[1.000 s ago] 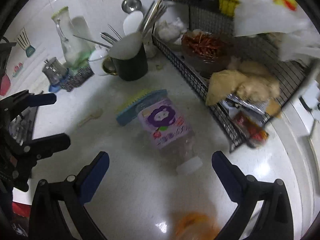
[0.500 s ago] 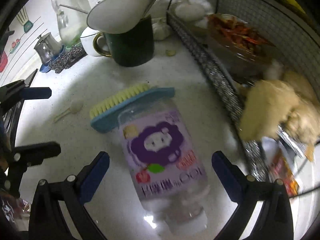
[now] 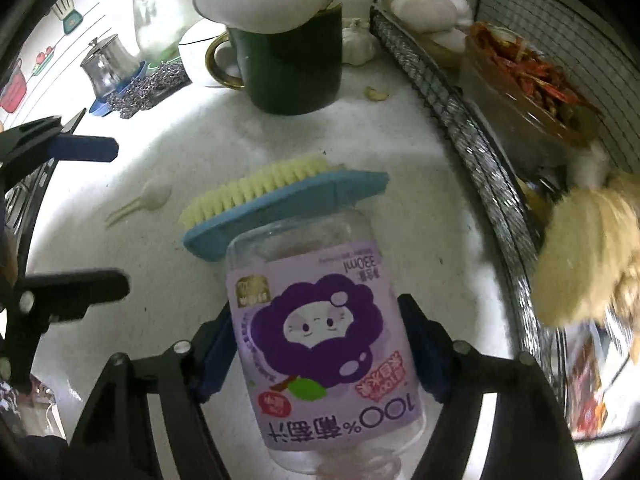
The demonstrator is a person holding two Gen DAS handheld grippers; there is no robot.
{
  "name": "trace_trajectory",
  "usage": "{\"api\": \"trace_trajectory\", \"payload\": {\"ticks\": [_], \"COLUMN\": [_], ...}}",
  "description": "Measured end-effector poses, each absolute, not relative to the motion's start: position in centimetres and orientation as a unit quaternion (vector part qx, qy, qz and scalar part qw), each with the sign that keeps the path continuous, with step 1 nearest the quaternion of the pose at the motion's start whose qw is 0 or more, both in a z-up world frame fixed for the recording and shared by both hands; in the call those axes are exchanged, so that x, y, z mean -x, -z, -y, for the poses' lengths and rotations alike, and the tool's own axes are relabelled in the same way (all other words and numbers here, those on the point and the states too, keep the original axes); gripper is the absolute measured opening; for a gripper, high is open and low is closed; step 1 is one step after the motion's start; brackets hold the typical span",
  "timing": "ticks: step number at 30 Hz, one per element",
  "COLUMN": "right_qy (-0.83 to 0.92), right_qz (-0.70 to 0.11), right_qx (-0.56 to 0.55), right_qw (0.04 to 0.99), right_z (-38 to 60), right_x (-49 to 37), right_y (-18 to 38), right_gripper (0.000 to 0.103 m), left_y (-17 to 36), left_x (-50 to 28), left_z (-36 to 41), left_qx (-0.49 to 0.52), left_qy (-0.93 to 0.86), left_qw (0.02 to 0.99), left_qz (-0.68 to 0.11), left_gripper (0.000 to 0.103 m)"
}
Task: Collect trash
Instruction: 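Grasp the purple-labelled juice bottle with the right tool while the left tool grasps the blue brush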
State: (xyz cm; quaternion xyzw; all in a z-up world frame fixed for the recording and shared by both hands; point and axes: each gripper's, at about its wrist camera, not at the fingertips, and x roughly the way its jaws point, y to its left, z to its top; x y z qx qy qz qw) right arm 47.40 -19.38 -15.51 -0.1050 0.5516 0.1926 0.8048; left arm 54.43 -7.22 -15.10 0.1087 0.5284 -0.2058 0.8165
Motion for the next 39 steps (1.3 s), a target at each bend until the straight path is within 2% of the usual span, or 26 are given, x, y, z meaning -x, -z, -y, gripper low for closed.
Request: {"api": "trace_trajectory", "payload": {"ticks": [8, 23, 25, 28, 30, 31, 34, 35, 39], "right_qy": [-0.154, -0.142, -0.139, -0.133, -0.128, -0.127, -0.123, -0.121, -0.116], "right_qz": [-0.557, -0.554, -0.554, -0.556, -0.557, -0.557, -0.555, -0.555, -0.555], "right_qx": [0.048, 0.035, 0.030, 0.027, 0.026, 0.026, 0.021, 0.020, 0.023], "right_qw": [0.815, 0.820, 0.820, 0.820, 0.820, 0.820, 0.822, 0.823, 0.824], "right_z": [21.5, 24.2, 24.8, 25.5, 25.9, 26.0, 26.2, 26.2, 26.1], "right_x": [-45.2, -44.8, -44.7, -44.6, -44.5, -44.5, -44.4, -44.5, -44.4], "right_y": [14.4, 13.4, 13.4, 13.7, 13.8, 13.8, 13.9, 13.9, 13.7], "right_gripper": [0.070, 0.069, 0.069, 0.069, 0.069, 0.069, 0.069, 0.069, 0.069], "left_y": [15.3, 17.5, 17.9, 18.9, 19.5, 19.8, 20.1, 20.0, 20.1], "left_x": [-55.2, -57.8, -58.3, -58.9, -59.1, -59.1, -59.0, -58.8, -57.3], "left_z": [9.5, 13.1, 13.7, 14.6, 15.1, 15.3, 15.6, 15.7, 15.5], "left_qx": [-0.143, -0.195, -0.198, -0.205, -0.212, -0.215, -0.205, -0.201, -0.212], "left_qy": [0.224, 0.273, 0.284, 0.291, 0.296, 0.299, 0.308, 0.312, 0.312], "left_qw": [0.811, 0.792, 0.793, 0.785, 0.780, 0.779, 0.779, 0.778, 0.776], "left_qz": [-0.522, -0.509, -0.502, -0.507, -0.509, -0.508, -0.506, -0.506, -0.505], "left_gripper": [0.103, 0.103, 0.099, 0.085, 0.067, 0.063, 0.038, 0.025, 0.023]}}
